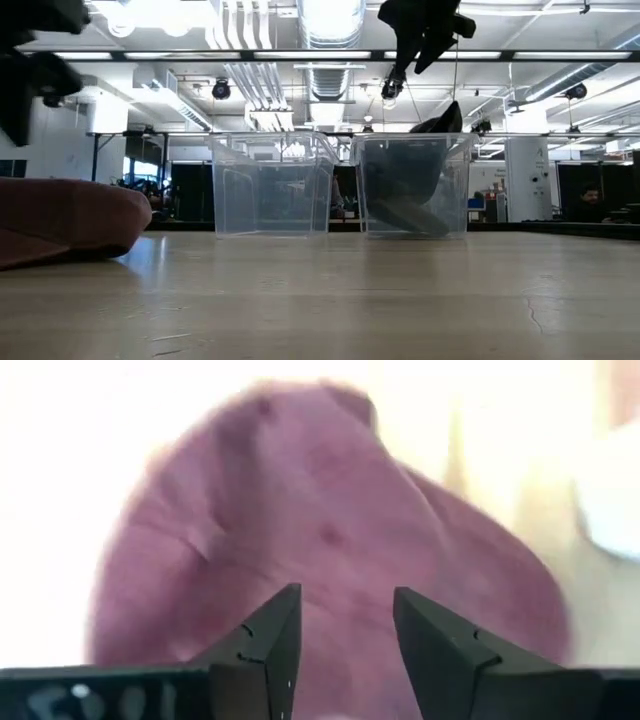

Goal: Pick & Place hat
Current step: Put the red cap into the left transparent bin

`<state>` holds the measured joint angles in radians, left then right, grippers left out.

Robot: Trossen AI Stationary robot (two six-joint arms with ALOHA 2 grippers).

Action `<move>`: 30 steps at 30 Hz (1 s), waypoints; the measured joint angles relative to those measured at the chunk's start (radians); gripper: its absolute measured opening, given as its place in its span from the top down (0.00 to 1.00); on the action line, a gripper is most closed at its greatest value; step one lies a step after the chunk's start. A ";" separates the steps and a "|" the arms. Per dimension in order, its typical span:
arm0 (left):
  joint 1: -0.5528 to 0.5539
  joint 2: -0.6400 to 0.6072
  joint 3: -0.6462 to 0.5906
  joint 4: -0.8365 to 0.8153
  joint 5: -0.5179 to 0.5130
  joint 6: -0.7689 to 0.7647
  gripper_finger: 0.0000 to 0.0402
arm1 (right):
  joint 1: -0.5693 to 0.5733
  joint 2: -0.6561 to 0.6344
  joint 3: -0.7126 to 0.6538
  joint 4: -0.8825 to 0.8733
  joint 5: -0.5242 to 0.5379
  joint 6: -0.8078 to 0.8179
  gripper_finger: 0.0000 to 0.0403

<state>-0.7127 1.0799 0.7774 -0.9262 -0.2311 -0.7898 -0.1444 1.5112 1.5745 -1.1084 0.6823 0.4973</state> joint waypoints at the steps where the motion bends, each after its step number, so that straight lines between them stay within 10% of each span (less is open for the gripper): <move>1: -0.007 -0.001 -0.002 -0.001 0.040 -0.027 0.62 | 0.000 0.000 0.000 0.000 0.000 0.000 0.38; 12: -0.085 0.121 -0.086 0.122 0.092 -0.002 0.62 | 0.000 0.002 0.000 0.000 0.000 0.000 0.38; 22: 0.022 0.151 -0.175 0.012 -0.311 -0.120 0.62 | 0.000 0.003 0.000 0.000 0.000 0.000 0.38; 30: 0.017 0.067 -0.024 -0.102 -0.290 -0.197 0.62 | 0.000 0.003 0.000 -0.001 -0.002 0.000 0.38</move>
<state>-0.6954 1.1473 0.7534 -1.0284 -0.5208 -0.9872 -0.1444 1.5139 1.5745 -1.1091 0.6807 0.4973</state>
